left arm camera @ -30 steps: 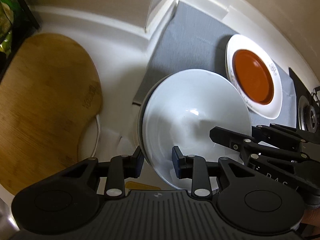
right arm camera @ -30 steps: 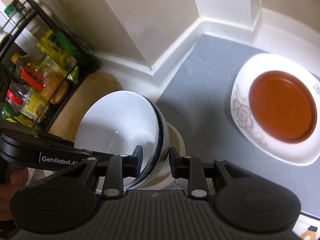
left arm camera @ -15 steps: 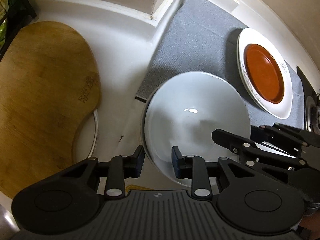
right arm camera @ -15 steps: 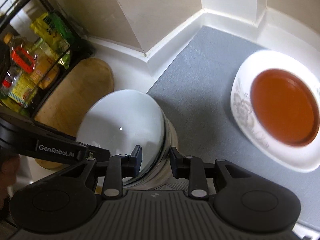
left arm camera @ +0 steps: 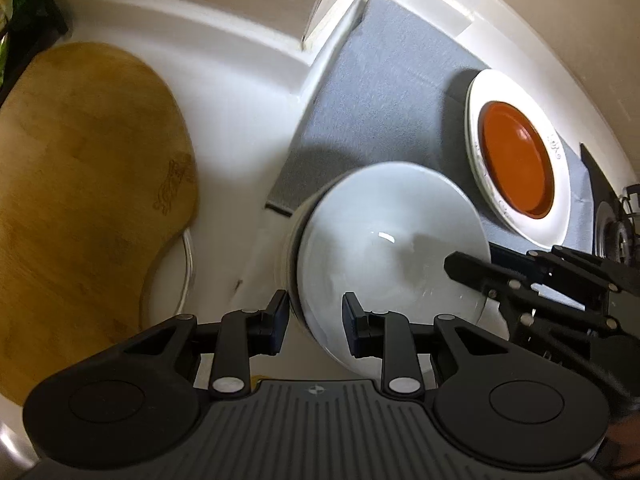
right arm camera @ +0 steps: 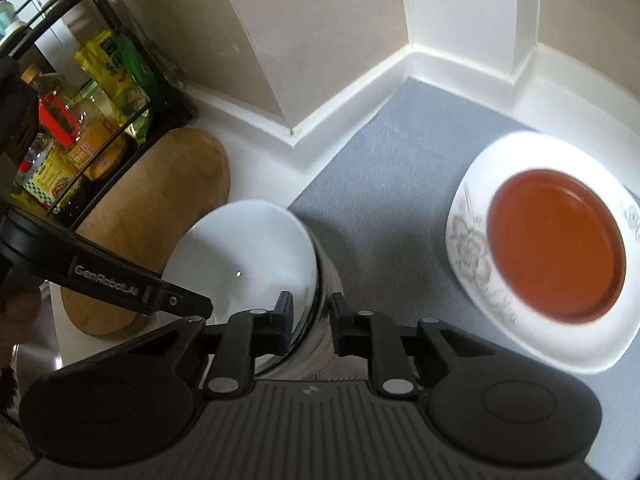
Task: Organize plates and bowls
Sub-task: 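Lift the bowl stack and carry it toward the wooden cutting board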
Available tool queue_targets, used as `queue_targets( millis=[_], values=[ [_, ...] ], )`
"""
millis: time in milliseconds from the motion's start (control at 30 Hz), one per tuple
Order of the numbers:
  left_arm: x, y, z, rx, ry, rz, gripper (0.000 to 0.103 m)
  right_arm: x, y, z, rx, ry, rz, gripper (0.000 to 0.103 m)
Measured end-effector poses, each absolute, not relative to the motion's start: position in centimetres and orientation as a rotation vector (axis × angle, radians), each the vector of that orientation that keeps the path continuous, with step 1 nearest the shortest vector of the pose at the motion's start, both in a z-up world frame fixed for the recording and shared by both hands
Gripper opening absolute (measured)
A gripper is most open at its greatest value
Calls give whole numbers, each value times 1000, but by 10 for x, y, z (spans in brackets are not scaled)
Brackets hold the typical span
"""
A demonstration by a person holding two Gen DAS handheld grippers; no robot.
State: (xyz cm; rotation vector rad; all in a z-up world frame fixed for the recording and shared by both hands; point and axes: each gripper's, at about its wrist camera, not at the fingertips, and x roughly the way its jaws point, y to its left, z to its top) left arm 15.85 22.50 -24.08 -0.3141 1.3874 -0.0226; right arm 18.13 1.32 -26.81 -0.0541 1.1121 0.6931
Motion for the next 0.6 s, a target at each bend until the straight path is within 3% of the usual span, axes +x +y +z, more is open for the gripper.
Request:
queue_targets(
  millis=[200,500,600],
  values=[
    [163,237,-239,-321,1352,-13,30,193,8,-278,18,1145,687,12],
    [164,243,-250,-377,1359,-9,30,193,7,-279,50,1153,684,13],
    [165,246,-254,-398,1367,-1,35,195,5,-275,36,1135,693,15]
  ],
)
